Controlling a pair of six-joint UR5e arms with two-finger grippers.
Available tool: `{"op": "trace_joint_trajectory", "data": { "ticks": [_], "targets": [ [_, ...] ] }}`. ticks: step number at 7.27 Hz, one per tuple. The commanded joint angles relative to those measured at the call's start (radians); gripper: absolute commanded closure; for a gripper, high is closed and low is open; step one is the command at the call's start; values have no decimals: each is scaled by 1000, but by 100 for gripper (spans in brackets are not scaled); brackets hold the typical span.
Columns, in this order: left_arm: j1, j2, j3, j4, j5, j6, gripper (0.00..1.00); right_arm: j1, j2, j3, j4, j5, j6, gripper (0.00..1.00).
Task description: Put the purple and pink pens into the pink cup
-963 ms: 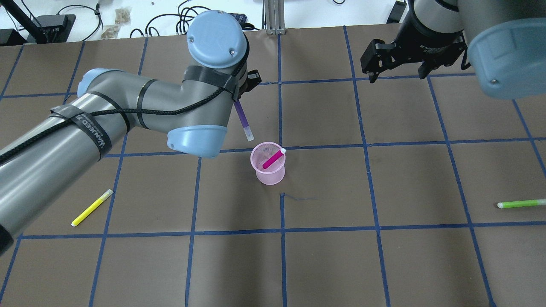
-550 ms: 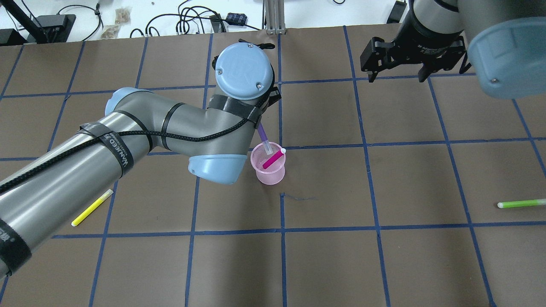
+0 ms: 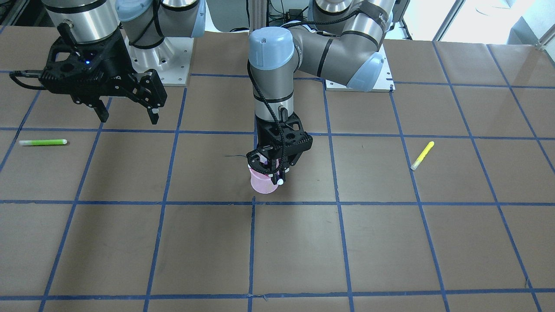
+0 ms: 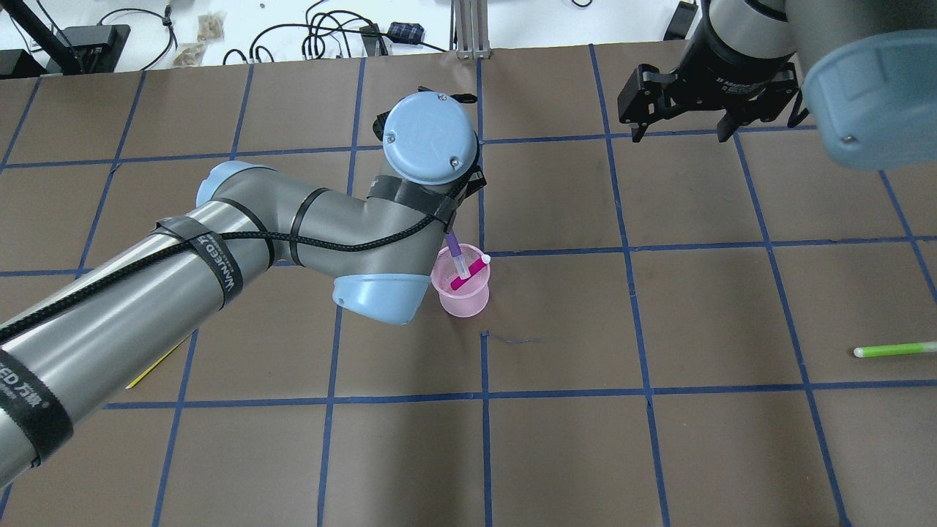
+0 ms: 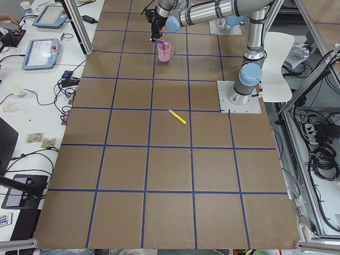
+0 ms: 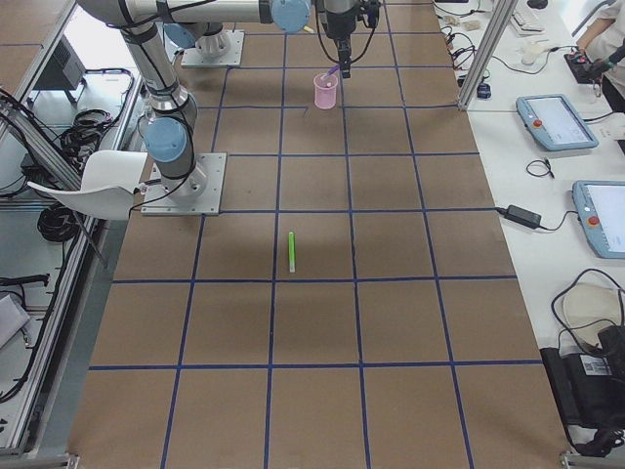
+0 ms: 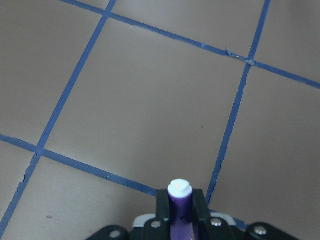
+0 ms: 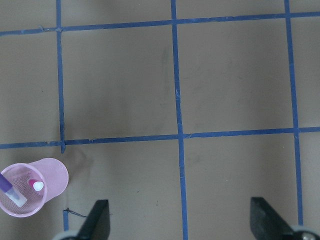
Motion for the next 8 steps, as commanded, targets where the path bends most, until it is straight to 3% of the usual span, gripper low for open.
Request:
{"op": "trace_joint_trajectory", "data": {
  "ticks": [1, 4, 6, 8],
  "targets": [
    [1, -13, -1, -1, -1, -2, 100, 0, -2, 0, 0, 0, 0, 0],
    [1, -33, -2, 0, -1, -3, 100, 0, -2, 2, 2, 0, -1, 0],
    [1, -42, -2, 0, 0, -3, 91, 0, -2, 2, 0, 0, -1, 0],
    [0, -42, -2, 0, 6, -3, 34, 0, -2, 2, 2, 0, 0, 0]
  ]
}}
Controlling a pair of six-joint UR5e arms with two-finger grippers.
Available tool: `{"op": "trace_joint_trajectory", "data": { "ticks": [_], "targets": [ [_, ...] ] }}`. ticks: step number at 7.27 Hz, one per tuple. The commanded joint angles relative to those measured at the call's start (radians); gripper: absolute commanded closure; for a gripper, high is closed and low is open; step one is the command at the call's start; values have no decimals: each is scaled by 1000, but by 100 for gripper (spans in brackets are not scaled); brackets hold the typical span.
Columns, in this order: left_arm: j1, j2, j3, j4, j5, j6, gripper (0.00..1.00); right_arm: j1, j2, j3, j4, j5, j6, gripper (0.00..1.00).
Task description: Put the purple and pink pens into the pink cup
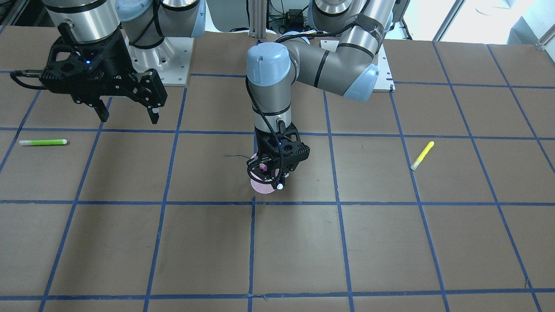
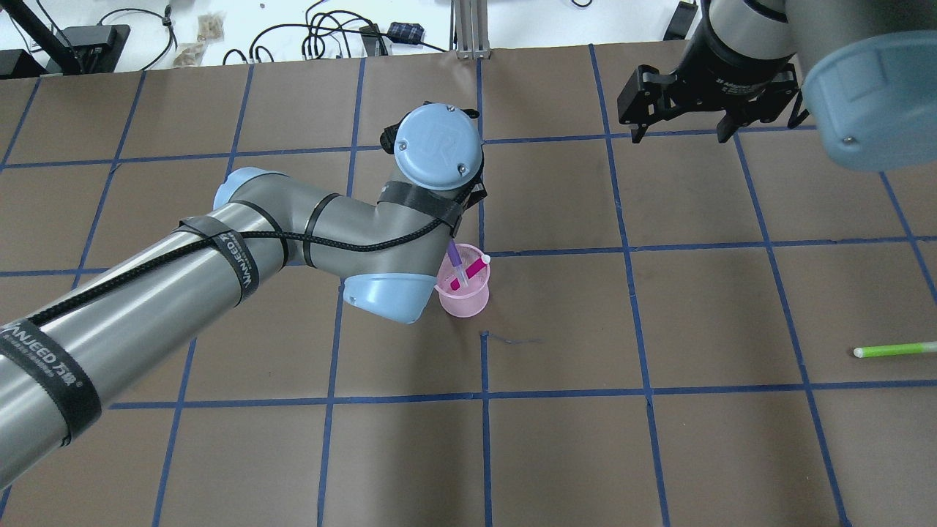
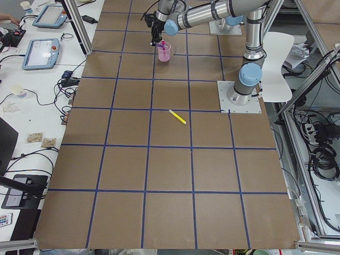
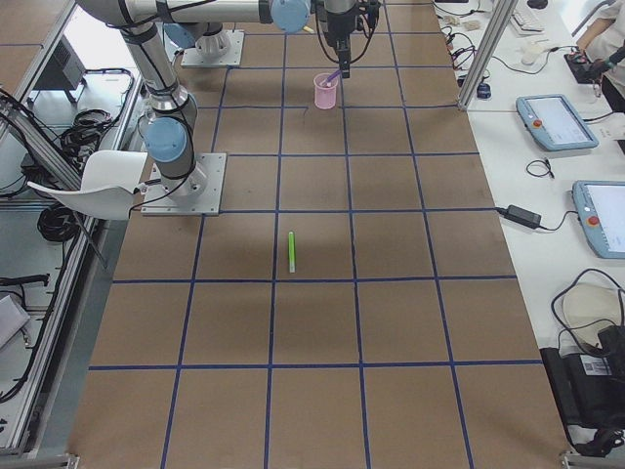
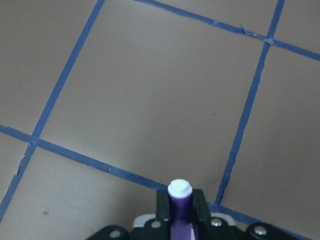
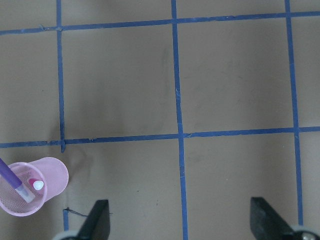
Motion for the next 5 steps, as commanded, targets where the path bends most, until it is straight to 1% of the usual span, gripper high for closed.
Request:
{"op": "trace_joint_trajectory", "data": {
  "ticks": [1, 4, 5],
  "targets": [
    [-1, -1, 0, 0, 10, 3, 9, 0, 0, 0, 0, 0, 0, 0],
    [-6, 0, 0, 0, 7, 2, 0, 0, 0, 0, 0, 0, 0, 0],
    [-6, 3, 1, 1, 7, 2, 0, 2, 1, 0, 0, 0, 0, 0]
  ]
}}
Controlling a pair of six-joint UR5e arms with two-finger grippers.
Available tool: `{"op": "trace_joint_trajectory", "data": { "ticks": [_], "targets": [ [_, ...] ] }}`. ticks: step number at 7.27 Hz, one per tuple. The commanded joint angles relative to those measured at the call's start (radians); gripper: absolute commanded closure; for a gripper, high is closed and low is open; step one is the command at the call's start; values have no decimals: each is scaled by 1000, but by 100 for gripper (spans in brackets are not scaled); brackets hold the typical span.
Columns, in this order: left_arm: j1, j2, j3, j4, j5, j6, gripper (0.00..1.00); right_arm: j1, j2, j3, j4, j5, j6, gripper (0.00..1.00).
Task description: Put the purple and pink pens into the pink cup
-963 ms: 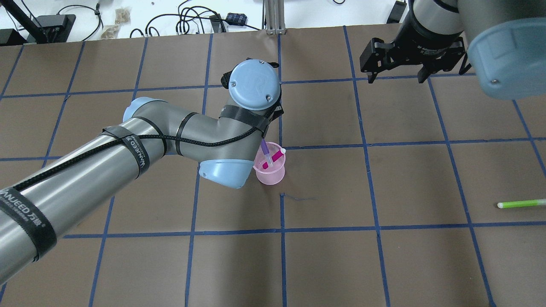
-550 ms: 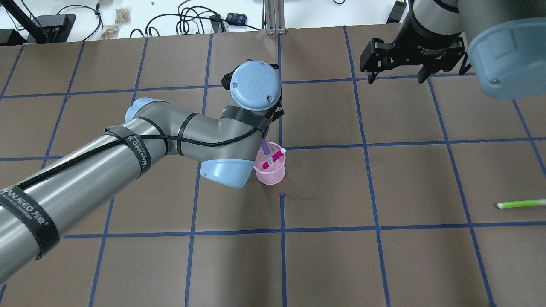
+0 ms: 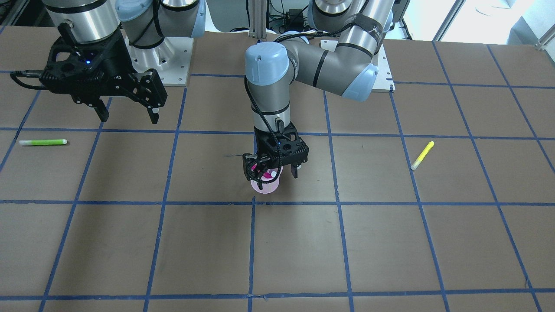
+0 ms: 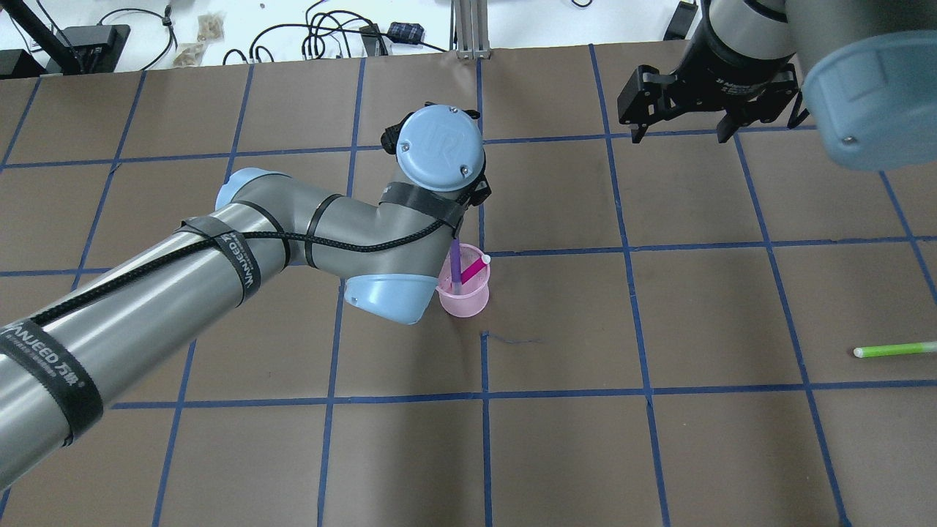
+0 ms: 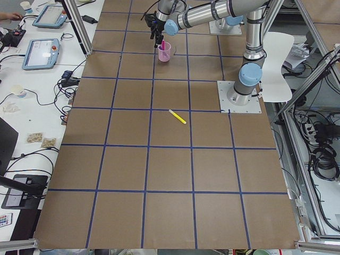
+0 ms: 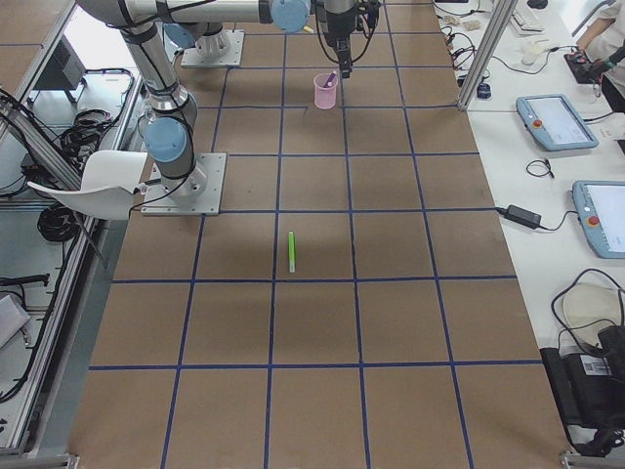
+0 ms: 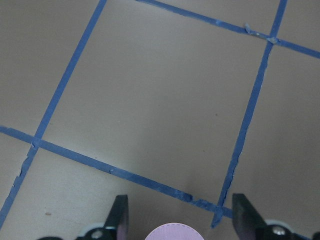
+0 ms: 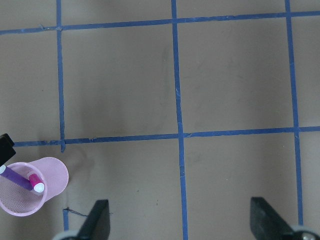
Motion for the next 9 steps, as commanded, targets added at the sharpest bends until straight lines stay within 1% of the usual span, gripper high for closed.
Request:
{"op": "trace_joint_trajectory", "data": {
  "ticks": [1, 2, 3, 4, 5, 6, 7, 8, 9],
  "targets": [
    [5, 13, 13, -8, 4, 12, 0, 1, 1, 0, -2, 0, 0, 0],
    [31, 25, 21, -6, -5, 46, 0, 1, 1, 3, 0, 0, 2, 0],
    [83, 37, 30, -57, -27, 163, 0, 1, 1, 6, -2, 0, 2, 0],
    [132, 59, 56, -106, -121, 257, 0, 1, 1, 5, -2, 0, 2, 0],
    [175, 83, 94, -193, -148, 402, 0, 1, 0, 5, -2, 0, 2, 0],
    [232, 114, 151, -345, -150, 437, 0, 3, -2, 6, 0, 0, 2, 0],
    [279, 145, 232, -534, -159, 484, 0, 7, 0, 8, -2, 0, 2, 0],
    [307, 184, 271, -630, -215, 668, 0, 9, 0, 8, -2, 0, 2, 0],
    [335, 220, 268, -710, -213, 704, 0, 9, 0, 8, -2, 0, 2, 0]
  ]
}}
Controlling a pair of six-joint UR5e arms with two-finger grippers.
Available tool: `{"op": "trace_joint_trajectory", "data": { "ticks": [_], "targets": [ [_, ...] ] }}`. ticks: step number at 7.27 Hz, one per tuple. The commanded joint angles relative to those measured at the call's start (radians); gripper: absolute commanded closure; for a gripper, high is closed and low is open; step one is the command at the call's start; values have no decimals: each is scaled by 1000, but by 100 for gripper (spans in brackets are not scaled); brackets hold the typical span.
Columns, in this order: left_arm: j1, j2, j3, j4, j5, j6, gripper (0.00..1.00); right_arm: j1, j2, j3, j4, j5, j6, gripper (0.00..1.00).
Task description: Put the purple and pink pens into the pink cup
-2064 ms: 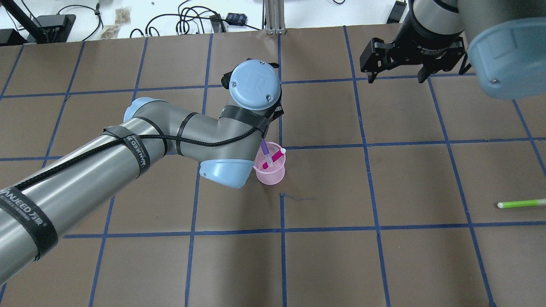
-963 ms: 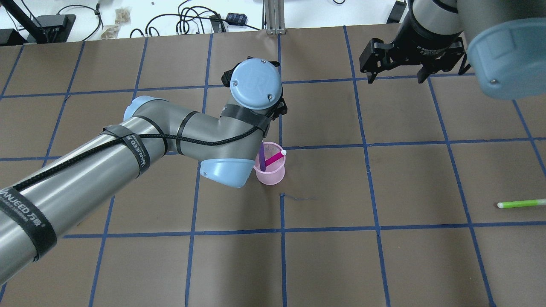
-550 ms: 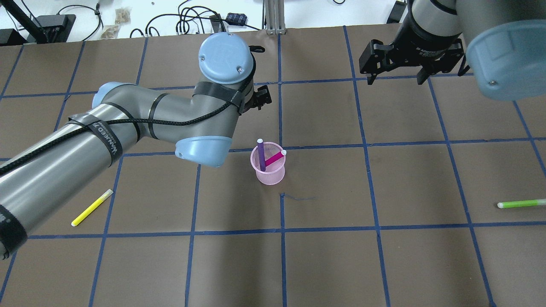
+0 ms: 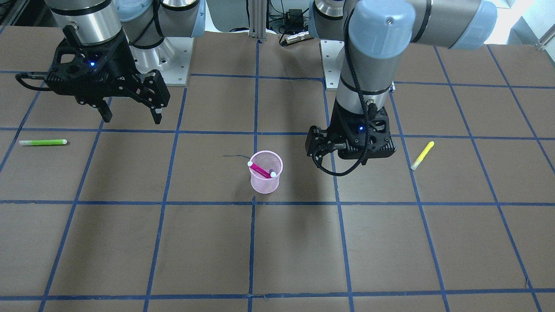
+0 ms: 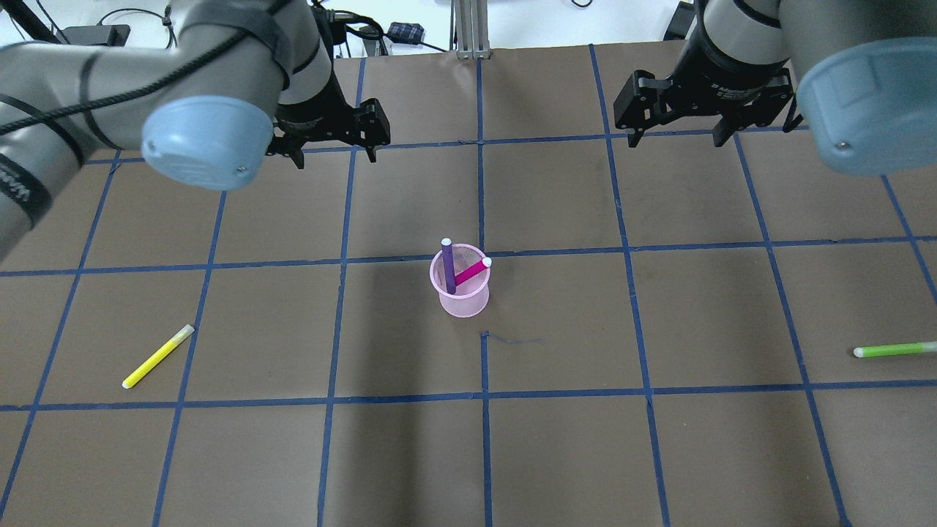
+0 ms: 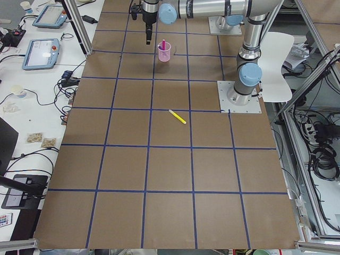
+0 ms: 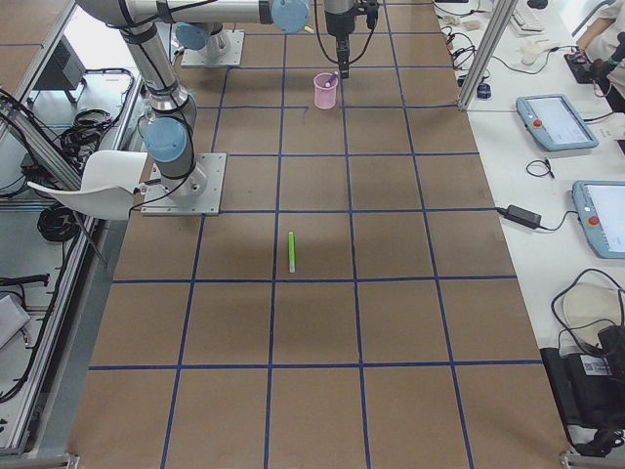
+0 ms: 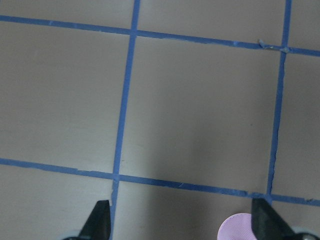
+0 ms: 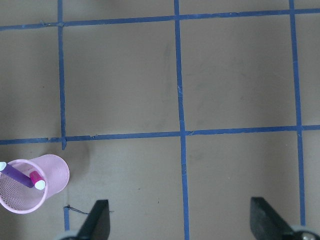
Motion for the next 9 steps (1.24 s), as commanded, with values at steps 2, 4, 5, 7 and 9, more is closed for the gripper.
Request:
{"op": "trace_joint_trajectory", "data": {
  "ticks": [2, 4, 5, 7, 9],
  "targets": [
    [94, 102, 19, -164, -23, 141, 0, 4, 0, 0, -2, 0, 2, 0],
    [180, 132, 3, -212, -28, 221, 0, 4, 0, 0, -2, 2, 2, 0],
    [191, 154, -21, -215, -23, 223, 0, 4, 2, 0, -2, 2, 2, 0],
    [193, 200, -84, -216, -26, 223, 0, 4, 0, 0, -2, 1, 2, 0],
    [196, 209, -106, -204, -28, 223, 0, 4, 2, 0, -2, 0, 0, 0]
  ]
}}
